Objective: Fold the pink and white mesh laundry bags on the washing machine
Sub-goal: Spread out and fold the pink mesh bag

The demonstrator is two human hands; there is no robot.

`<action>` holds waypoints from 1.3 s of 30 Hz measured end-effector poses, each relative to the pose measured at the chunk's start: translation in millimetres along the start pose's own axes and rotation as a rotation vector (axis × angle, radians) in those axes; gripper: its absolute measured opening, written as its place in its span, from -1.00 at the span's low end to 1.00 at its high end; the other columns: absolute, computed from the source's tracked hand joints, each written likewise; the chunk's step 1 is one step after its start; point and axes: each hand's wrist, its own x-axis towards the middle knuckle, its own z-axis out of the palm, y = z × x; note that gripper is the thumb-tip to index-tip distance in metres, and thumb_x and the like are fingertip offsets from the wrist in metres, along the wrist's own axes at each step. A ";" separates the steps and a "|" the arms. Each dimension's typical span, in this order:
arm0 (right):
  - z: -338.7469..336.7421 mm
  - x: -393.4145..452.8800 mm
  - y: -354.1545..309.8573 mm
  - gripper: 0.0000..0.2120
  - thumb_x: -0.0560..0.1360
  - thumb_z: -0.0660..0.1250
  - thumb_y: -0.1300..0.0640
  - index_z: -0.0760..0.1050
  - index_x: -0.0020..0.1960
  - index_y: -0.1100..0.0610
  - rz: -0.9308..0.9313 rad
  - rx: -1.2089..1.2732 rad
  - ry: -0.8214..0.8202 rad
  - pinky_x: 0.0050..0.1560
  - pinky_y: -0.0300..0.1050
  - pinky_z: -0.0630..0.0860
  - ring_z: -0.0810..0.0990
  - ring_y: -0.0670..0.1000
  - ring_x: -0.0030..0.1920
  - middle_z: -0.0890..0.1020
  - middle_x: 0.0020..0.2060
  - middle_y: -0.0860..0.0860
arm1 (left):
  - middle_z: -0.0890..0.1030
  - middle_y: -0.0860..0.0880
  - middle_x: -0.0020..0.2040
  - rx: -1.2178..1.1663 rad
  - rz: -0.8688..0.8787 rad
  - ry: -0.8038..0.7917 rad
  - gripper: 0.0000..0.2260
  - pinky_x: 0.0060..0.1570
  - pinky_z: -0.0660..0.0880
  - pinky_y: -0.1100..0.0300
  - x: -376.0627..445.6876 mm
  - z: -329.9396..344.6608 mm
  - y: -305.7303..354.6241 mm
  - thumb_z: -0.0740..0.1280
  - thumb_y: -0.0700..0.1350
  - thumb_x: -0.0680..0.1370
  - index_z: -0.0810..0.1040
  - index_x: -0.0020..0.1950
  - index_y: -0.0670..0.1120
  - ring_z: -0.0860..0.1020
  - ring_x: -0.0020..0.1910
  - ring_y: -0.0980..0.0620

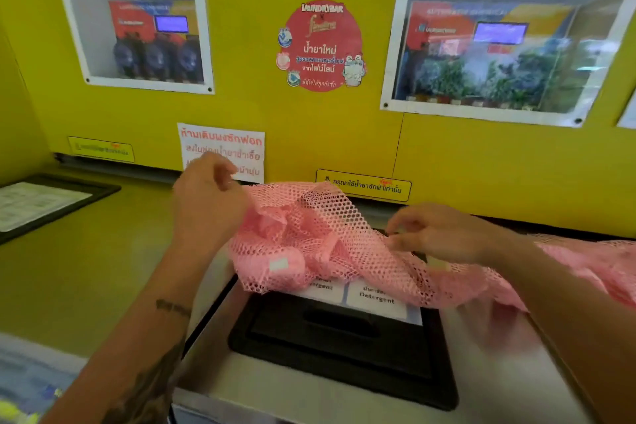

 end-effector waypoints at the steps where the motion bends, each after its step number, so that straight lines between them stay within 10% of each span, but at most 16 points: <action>1: 5.4 4.9 -6.4 -0.55 0.54 0.36 -0.10 0.46 0.38 0.01 0.005 -0.043 0.064 0.16 -0.10 0.41 0.52 -0.04 0.19 0.56 0.21 -0.11 | 0.60 -0.03 -0.09 -0.003 0.043 -0.101 -0.84 -0.26 0.40 0.27 -8.1 2.8 12.4 0.30 -0.28 0.48 0.53 -0.02 -0.05 0.54 -0.20 0.04; 4: 28.9 22.1 -20.5 -0.43 0.52 0.41 0.04 0.33 0.47 0.06 -0.051 -0.041 0.045 -0.02 -0.17 0.46 0.56 -0.07 0.02 0.57 0.20 -0.07 | 0.51 -0.07 0.17 0.175 0.086 -0.591 -0.63 0.06 0.55 0.05 -33.9 19.4 22.6 0.44 0.04 0.45 0.46 0.22 0.10 0.54 0.01 0.01; 7: 47.3 36.2 -24.5 -0.82 0.50 0.34 0.26 0.55 0.08 0.09 -0.115 -0.075 -0.018 -0.25 -0.10 0.50 0.60 -0.01 -0.20 0.61 -0.15 -0.07 | -0.03 -0.08 0.58 0.474 0.012 -0.884 -0.05 0.47 0.10 -0.30 -44.1 34.9 0.0 0.45 0.31 0.31 -0.06 0.53 0.33 0.08 0.53 -0.28; 10: 43.2 47.9 -23.5 -0.76 0.47 0.28 0.37 0.51 -0.24 0.06 -0.157 -0.011 0.281 -0.30 -0.12 0.42 0.52 0.00 -0.26 0.54 -0.31 -0.06 | -0.23 -0.11 0.60 0.492 0.020 -0.761 0.00 0.48 -0.03 -0.32 -37.0 41.3 -12.8 0.45 0.18 0.41 -0.29 0.53 0.31 -0.09 0.57 -0.30; 14: 9.6 50.9 -22.5 -0.75 0.44 0.22 0.42 0.59 -0.18 0.15 -0.279 0.205 0.664 -0.27 -0.14 0.32 0.48 -0.08 -0.24 0.57 -0.30 -0.07 | -0.17 -0.23 0.57 0.587 0.141 -0.462 0.08 0.43 0.16 -0.24 -7.9 38.6 -23.7 0.48 0.02 0.40 -0.35 0.54 0.19 0.10 0.50 -0.34; 19: -7.2 34.7 -24.6 -0.74 0.49 0.25 0.40 0.63 -0.02 0.15 -0.366 0.118 0.667 -0.12 -0.28 0.40 0.52 0.01 -0.09 0.62 -0.11 0.02 | -0.13 -0.22 0.55 0.610 -0.009 -0.411 -0.10 0.37 0.29 -0.24 17.8 21.1 -43.8 0.34 -0.08 0.45 -0.22 0.58 0.11 0.20 0.44 -0.36; 22: -12.1 13.8 -30.8 -0.79 0.55 0.29 0.31 0.66 0.03 0.11 -0.337 0.244 0.254 -0.04 0.10 0.57 0.66 0.11 -0.06 0.71 -0.08 0.09 | 0.00 -0.06 0.54 0.392 0.014 -0.455 -0.18 0.34 0.34 -0.22 28.3 10.3 -32.9 0.36 -0.16 0.42 0.01 0.58 0.11 0.29 0.41 -0.25; 27: -9.0 -5.2 -39.0 -0.70 0.57 0.33 0.15 0.60 0.28 -0.01 -0.241 0.232 -0.498 0.11 -0.09 0.58 0.67 -0.04 0.04 0.71 0.00 0.01 | -0.11 0.18 0.59 0.282 0.312 -0.781 -0.13 0.49 0.05 -0.27 2.2 22.8 8.2 0.37 -0.22 0.41 0.03 0.51 0.38 -0.07 0.58 -0.05; 31: 8.3 21.0 -25.4 -0.72 0.56 0.25 0.29 0.59 0.18 0.07 -0.083 0.074 0.015 0.09 -0.08 0.54 0.58 -0.04 0.11 0.64 0.12 0.02 | 0.19 0.06 0.57 0.401 0.464 -0.923 -0.51 0.49 -0.01 -0.25 -19.3 42.9 6.2 0.27 -0.20 0.33 0.53 0.19 0.20 0.05 0.57 -0.03; 35: 40.1 33.0 -4.9 -0.60 0.52 0.32 0.26 0.48 0.35 0.08 -0.040 -0.095 -0.053 -0.21 -0.28 0.42 0.58 -0.09 -0.07 0.63 -0.04 -0.06 | 0.57 0.13 -0.14 0.086 0.510 -0.622 -0.96 -0.01 0.45 0.02 -11.8 33.3 -9.9 0.32 0.00 0.32 0.51 -0.25 0.12 0.50 -0.09 0.14; 39: 55.3 32.2 -1.2 -0.65 0.51 0.35 0.24 0.50 0.28 0.02 -0.061 -0.074 -0.017 -0.32 -0.32 0.36 0.55 -0.12 -0.20 0.57 -0.17 -0.15 | 0.50 0.12 -0.34 0.006 0.477 -0.445 -0.88 -0.31 0.26 0.21 -1.5 0.1 -7.0 0.21 -0.10 0.23 0.44 -0.32 0.13 0.43 -0.30 0.11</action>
